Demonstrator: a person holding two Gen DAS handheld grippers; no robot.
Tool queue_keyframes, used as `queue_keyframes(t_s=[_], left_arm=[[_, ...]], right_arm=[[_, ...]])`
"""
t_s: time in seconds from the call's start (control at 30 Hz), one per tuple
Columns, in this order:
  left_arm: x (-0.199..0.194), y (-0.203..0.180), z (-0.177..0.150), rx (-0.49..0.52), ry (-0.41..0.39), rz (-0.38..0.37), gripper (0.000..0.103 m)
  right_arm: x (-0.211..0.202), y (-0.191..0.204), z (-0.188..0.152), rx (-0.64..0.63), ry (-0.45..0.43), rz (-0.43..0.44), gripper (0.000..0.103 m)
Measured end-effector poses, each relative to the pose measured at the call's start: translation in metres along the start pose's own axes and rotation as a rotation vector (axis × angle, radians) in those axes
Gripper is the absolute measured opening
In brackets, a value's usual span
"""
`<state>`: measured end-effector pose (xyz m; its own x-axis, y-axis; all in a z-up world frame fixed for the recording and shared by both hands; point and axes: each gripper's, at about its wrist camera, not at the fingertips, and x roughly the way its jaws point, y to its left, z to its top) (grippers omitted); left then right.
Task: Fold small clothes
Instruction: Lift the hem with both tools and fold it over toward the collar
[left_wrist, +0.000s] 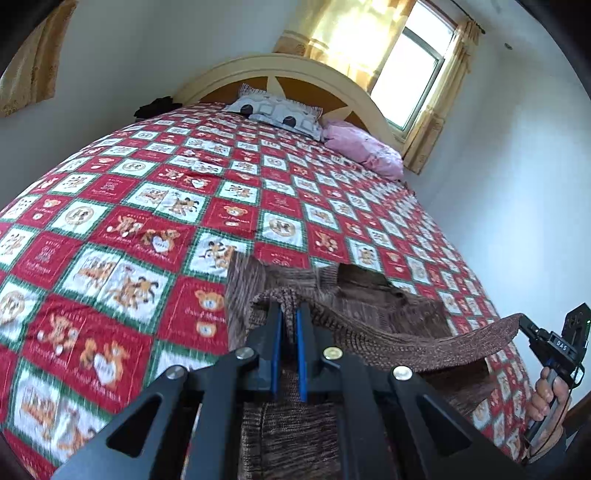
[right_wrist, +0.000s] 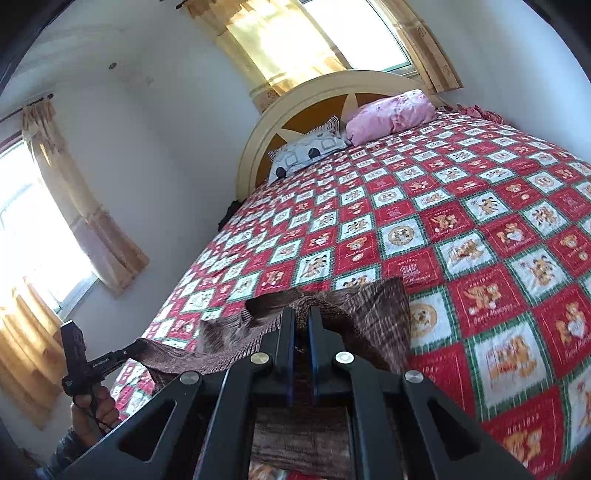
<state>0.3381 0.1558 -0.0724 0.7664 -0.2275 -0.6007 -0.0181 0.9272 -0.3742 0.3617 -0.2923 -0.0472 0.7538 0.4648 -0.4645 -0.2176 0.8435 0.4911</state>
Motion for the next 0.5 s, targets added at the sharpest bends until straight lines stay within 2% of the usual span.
queue_keyframes(t_s=[0.27, 0.5], left_arm=[[0.060, 0.011, 0.016, 0.000, 0.075, 0.043, 0.008], [0.101, 0.014, 0.018, 0.011, 0.122, 0.078, 0.008]], right_arm=[[0.062, -0.023, 0.021, 0.029, 0.057, -0.066, 0.005], [0.120, -0.051, 0.028, 0.069, 0.150, -0.130, 0.006]])
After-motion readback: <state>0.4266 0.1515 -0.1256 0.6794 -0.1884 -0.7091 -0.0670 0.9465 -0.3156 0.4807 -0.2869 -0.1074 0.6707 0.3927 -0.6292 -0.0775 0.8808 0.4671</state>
